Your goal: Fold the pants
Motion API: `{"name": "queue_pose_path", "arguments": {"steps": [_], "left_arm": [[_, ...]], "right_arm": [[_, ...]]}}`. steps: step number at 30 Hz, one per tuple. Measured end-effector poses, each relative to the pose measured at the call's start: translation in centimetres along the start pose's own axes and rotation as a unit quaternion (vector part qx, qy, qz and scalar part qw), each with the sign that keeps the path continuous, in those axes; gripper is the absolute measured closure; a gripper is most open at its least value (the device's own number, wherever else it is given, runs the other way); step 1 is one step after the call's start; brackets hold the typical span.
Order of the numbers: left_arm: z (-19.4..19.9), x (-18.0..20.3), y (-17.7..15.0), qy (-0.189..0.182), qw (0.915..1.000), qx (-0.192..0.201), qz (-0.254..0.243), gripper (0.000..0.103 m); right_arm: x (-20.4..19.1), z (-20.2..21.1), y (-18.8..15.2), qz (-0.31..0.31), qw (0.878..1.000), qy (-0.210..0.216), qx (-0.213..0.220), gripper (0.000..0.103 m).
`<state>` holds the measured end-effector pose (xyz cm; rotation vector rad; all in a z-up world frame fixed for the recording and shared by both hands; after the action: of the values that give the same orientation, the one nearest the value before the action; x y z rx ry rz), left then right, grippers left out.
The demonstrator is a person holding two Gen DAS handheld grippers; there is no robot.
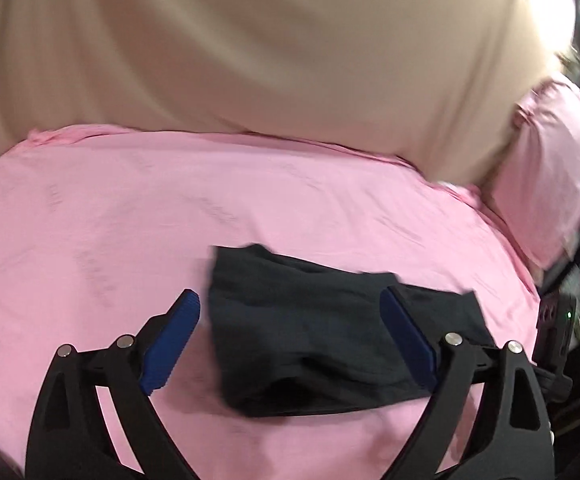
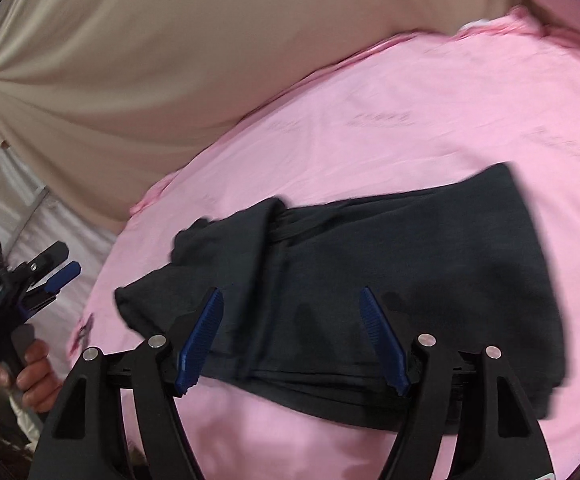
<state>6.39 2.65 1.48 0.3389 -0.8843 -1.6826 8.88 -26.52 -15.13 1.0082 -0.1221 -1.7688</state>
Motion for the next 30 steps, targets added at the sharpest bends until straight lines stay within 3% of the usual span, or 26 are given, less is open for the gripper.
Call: {"name": "queue_pose_path", "arguments": {"steps": [4,7,8,9,10,12,15,17,20,24,25,26,27,30], "left_arm": [[0.2,-5.9,-0.8,0.052,0.9972,-0.011,0.052,0.014],[-0.2,-8.9,-2.2,0.064,0.9946,-0.025,0.078,0.014],[-0.5,-9.8,-2.6,0.064,0.9939,-0.031,0.084,0.014],[-0.5,-9.9,-3.5,0.063,0.9937,-0.034,0.086,0.014],[-0.8,-10.3,-3.7,0.063,0.9934,-0.038,0.088,0.014],[-1.4,-10.6,-3.8,0.061,0.993,-0.047,0.089,0.014],[-1.1,-10.7,-3.4,0.053,0.9938,-0.047,0.086,0.014],[-0.8,-10.1,-3.1,0.043,0.9951,-0.043,0.079,0.014],[-1.3,-9.0,-3.1,0.029,0.996,-0.045,0.071,0.014],[-3.8,-6.0,-3.5,-0.001,0.9953,-0.075,0.061,0.014],[-4.8,-5.1,-3.5,-0.006,0.9948,-0.084,0.056,0.014],[-5.5,-4.4,-3.5,-0.011,0.9945,-0.09,0.053,0.014],[-6.6,-3.2,-3.4,-0.019,0.9939,-0.098,0.046,0.014],[-9.8,-0.5,-3.1,-0.047,0.9898,-0.127,0.044,0.014]], "right_arm": [[-1.8,-5.2,-0.3,-0.009,0.997,0.025,-0.066,0.032],[-2.7,-6.9,-0.7,0.0,0.998,0.007,-0.063,0.034],[-3.2,-7.1,-0.8,0.005,0.998,0.005,-0.062,0.052],[-3.5,-7.5,-0.8,0.003,0.998,0.007,-0.069,0.084],[-4.0,-7.6,-0.7,0.003,0.997,0.014,-0.071,0.084],[-5.8,-6.3,0.6,0.031,0.998,0.011,-0.057,0.087],[-9.3,-0.6,3.6,0.084,0.996,0.022,-0.005,0.088],[-9.7,4.0,5.2,0.117,0.992,-0.022,0.039,0.088],[-5.6,6.9,5.3,0.117,0.985,-0.113,0.05,0.087],[6.2,4.0,1.2,0.011,0.979,-0.199,-0.034,0.085],[8.0,3.3,0.2,-0.01,0.979,-0.201,-0.042,0.084],[8.6,3.4,-0.1,-0.026,0.984,-0.176,-0.027,0.083],[8.7,4.0,-0.2,-0.037,0.988,-0.151,-0.015,0.083],[8.8,5.0,0.2,-0.037,0.99,-0.136,0.001,0.077]]}}
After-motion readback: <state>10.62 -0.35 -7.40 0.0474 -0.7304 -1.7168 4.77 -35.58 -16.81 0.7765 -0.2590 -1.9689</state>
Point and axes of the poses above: each gripper's, at about its wrist camera, not at the fingertips, and z roughly against the way its jaws point, x to its right, y to its top, the point moved 6 cm from there along -z, roughly the way its jaws point, and after that the axes turned 4 degrees about -x, right-handed, at the moved point
